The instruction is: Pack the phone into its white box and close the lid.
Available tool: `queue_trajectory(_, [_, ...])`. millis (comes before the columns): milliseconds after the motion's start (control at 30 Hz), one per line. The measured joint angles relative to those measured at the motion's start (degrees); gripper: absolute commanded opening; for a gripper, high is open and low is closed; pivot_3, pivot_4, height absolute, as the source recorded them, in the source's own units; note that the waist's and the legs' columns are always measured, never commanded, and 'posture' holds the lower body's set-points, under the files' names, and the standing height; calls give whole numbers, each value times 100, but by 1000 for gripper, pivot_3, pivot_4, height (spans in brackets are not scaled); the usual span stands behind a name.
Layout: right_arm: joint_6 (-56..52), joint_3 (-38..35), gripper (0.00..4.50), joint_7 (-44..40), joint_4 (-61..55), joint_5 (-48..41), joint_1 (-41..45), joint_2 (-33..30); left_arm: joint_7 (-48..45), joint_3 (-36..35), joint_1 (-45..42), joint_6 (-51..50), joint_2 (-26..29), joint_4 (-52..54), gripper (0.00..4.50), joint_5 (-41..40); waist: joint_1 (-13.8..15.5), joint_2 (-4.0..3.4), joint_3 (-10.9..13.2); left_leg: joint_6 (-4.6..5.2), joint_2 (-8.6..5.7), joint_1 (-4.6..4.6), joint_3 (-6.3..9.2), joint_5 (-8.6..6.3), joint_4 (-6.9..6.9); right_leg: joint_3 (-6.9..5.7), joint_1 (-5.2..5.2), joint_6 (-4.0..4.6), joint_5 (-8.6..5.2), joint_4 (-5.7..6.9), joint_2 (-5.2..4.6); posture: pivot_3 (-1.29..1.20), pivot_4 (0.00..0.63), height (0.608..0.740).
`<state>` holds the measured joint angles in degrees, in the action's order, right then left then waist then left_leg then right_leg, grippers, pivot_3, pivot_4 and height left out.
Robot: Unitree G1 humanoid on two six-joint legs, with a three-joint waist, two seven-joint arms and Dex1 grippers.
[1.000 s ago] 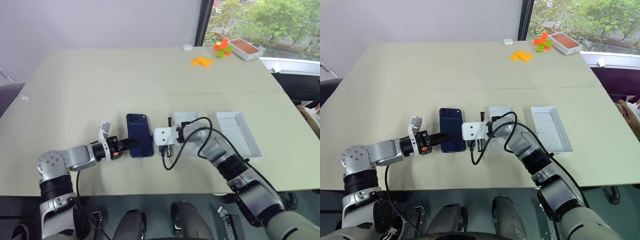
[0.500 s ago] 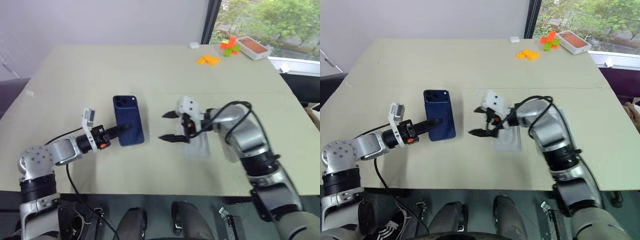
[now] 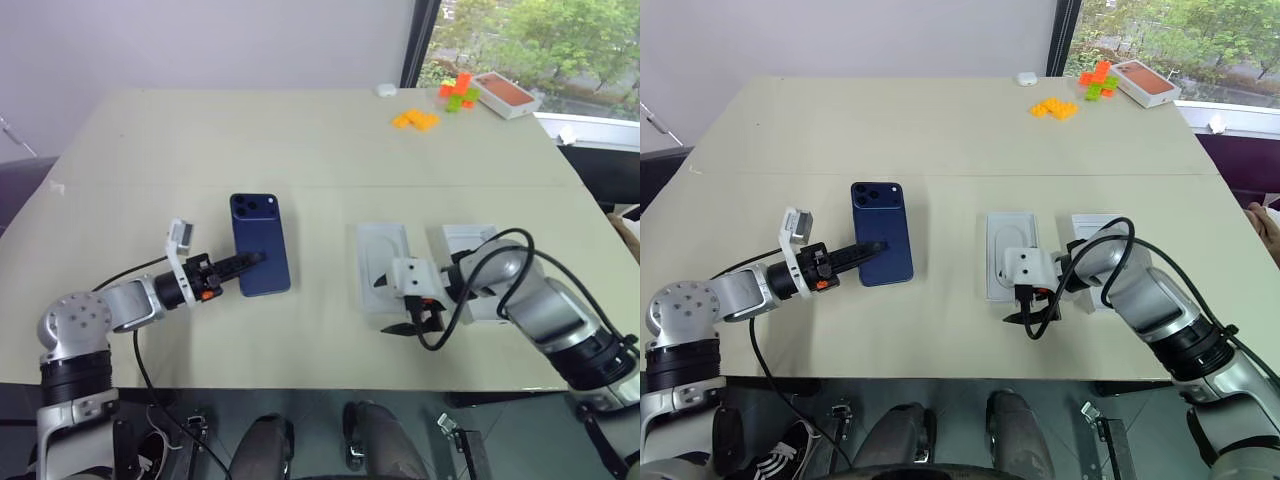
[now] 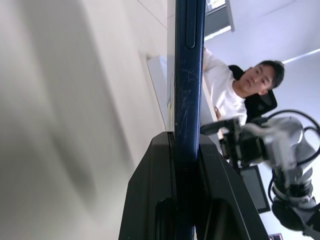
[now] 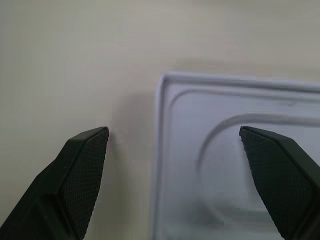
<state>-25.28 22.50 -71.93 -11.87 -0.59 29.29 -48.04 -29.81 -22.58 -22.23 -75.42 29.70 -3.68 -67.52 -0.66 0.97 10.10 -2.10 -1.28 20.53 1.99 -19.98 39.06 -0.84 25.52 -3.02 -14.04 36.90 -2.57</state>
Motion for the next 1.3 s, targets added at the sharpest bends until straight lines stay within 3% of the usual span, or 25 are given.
queue_trajectory(200, [227, -11, 4387, 64, -1, 96, -59, -38, 25, 101, 4, -2, -59, 38, 0, 2, 5, 2, 1, 0, 0, -3, 1, 0, 1, -1, -3, 0, 0, 1, 0, 0, 150, 740])
queue_trajectory(233, [269, -15, 4166, 66, -1, 104, -70, -46, 30, 107, 4, -2, -77, 48, 0, 2, 6, 2, 1, 0, 0, -4, 1, 0, 2, -1, -5, 0, 0, 1, 0, 0, 150, 740])
queue_trajectory(300, [327, -22, 3590, 57, 0, 109, -100, -53, 55, 117, 4, -2, -106, 51, 0, 3, 6, 2, 1, 0, 0, -5, 1, 0, 4, 0, -7, 0, 0, 1, 0, 0, 150, 740])
queue_trajectory(467, [529, -29, 1248, 91, 91, 216, -117, -62, 117, 142, 3, 1, -150, 51, 0, 7, 2, 3, 1, -1, 0, -11, 1, 1, 8, 0, -10, 0, 0, 8, 0, 0, 150, 740])
queue_trajectory(1000, [686, -30, 1248, 263, 318, 488, -1, 265, 276, 143, -2, 5, -193, 49, 0, 64, -19, 6, -1, -11, 1, -22, 1, 7, 10, -1, -14, 3, 2, 24, 2, 0, 150, 740])
queue_trajectory(1300, [135, 99, 1248, 593, 492, 594, 242, 1200, 298, 135, -47, -3, -211, 39, 0, 61, -28, 6, -1, -15, 2, -20, 1, 10, 11, -1, -9, 4, 3, 30, 3, 0, 150, 740])
